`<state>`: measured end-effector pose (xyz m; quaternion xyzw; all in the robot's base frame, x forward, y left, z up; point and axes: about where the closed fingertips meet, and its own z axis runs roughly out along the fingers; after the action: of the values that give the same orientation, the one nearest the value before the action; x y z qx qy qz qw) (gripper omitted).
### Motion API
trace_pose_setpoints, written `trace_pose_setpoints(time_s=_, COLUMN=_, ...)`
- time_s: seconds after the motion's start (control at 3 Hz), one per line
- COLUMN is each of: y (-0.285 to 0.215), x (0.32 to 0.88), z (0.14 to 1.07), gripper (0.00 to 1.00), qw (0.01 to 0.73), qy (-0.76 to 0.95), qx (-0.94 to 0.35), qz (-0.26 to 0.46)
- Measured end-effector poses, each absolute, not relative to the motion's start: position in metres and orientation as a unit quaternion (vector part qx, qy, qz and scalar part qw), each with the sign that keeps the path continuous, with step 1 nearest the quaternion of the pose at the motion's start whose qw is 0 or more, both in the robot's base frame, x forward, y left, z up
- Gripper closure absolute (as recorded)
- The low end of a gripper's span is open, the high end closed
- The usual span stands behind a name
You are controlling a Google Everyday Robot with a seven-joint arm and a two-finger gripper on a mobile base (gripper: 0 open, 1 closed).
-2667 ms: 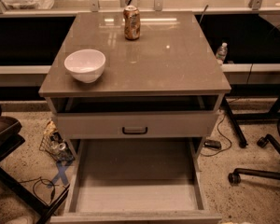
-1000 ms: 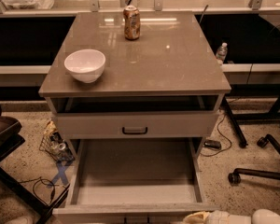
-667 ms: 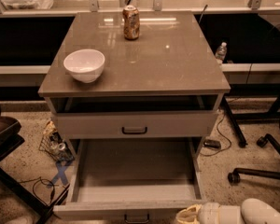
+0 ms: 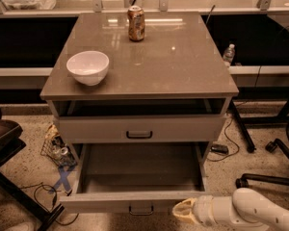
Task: Close middle drawer
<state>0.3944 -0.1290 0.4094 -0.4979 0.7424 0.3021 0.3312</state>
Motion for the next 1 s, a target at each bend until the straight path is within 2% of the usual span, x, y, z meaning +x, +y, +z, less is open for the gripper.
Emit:
trace_pose_setpoints(time_s=0.67, y=-0.124, x=0.425, z=0.414, gripper=1.0, qw=0.357, qy=0.733, qx=-0.501, qz=0.288)
trace_pose_setpoints(time_s=1.0, y=-0.131, x=0.484, z=0.431, gripper=1.0, qw=0.376, qy=0.727, qx=-0.511, qz=0.262)
